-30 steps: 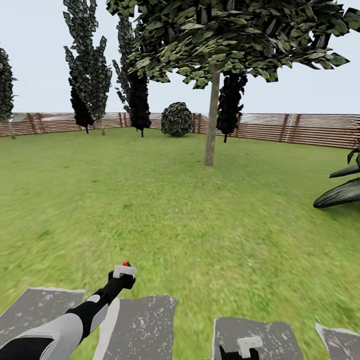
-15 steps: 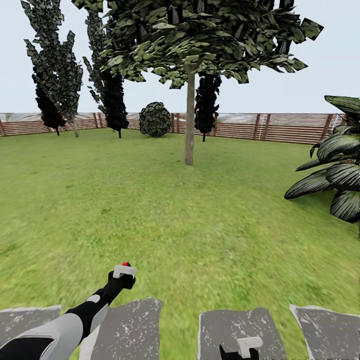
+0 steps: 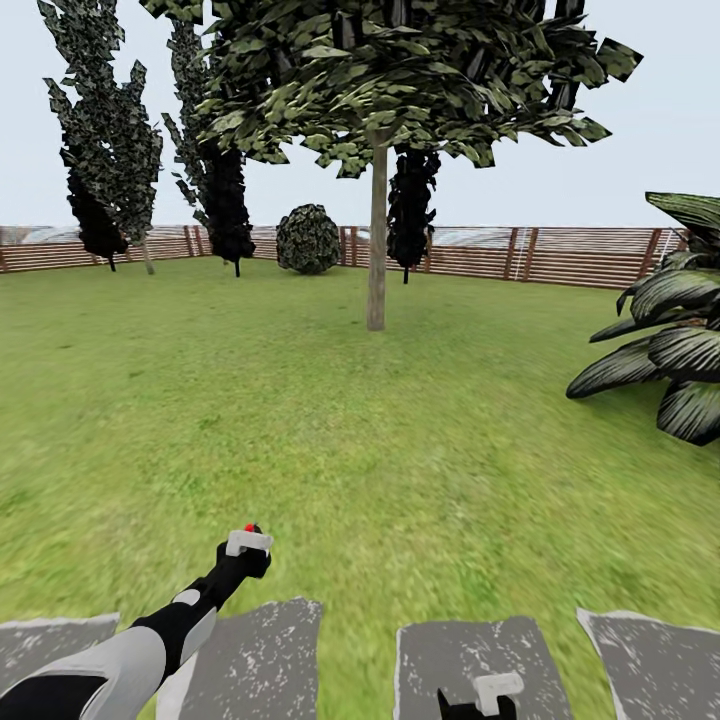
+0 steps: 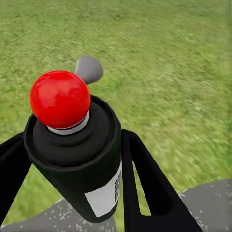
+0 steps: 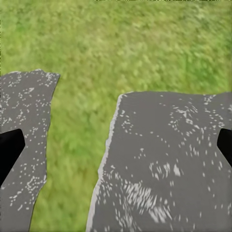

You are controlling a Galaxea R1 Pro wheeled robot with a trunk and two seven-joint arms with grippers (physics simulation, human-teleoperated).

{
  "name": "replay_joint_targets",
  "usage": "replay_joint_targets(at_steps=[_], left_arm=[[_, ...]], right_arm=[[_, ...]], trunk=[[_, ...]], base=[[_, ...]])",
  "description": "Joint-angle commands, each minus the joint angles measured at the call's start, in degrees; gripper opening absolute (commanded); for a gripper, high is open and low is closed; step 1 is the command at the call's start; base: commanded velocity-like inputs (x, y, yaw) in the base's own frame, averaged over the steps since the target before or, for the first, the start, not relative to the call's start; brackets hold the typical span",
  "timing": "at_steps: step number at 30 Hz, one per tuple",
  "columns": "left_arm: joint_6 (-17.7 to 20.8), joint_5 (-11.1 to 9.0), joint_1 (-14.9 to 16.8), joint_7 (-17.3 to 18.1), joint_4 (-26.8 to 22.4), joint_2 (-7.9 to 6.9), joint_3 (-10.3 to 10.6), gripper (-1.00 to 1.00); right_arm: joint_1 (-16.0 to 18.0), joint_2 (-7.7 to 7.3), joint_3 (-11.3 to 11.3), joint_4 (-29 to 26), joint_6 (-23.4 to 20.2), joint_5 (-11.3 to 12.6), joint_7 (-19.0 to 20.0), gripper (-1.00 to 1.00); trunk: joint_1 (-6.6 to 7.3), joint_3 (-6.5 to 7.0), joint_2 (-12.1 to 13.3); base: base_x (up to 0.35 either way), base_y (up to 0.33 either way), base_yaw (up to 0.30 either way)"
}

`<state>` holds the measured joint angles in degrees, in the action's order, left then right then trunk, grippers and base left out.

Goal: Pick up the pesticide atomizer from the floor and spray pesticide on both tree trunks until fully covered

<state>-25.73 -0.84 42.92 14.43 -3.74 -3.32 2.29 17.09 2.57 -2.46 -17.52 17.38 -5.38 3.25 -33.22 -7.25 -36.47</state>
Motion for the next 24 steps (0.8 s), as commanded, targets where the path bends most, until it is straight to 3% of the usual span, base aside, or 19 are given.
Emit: replay_joint_targets(at_steps=[1, 24], left_arm=[[-0.2, -0.2, 0.1, 0.1, 0.0, -0.02, 0.2, -1.0], [-0.1, -0.2, 0.1, 0.1, 0.0, -0.02, 0.2, -1.0]], right_arm=[[0.0, 0.07, -0.3, 0.0, 0.2, -0.5, 0.1, 1.0], [0.0, 0.24, -0.3, 0.0, 0.2, -0.5, 0.1, 1.0]], trunk=[[-0.03, -0.1, -0.1], [-0.03, -0.1, -0.1]], base=[[0.152, 0.0, 0.0], [0.313, 0.0, 0.0]])
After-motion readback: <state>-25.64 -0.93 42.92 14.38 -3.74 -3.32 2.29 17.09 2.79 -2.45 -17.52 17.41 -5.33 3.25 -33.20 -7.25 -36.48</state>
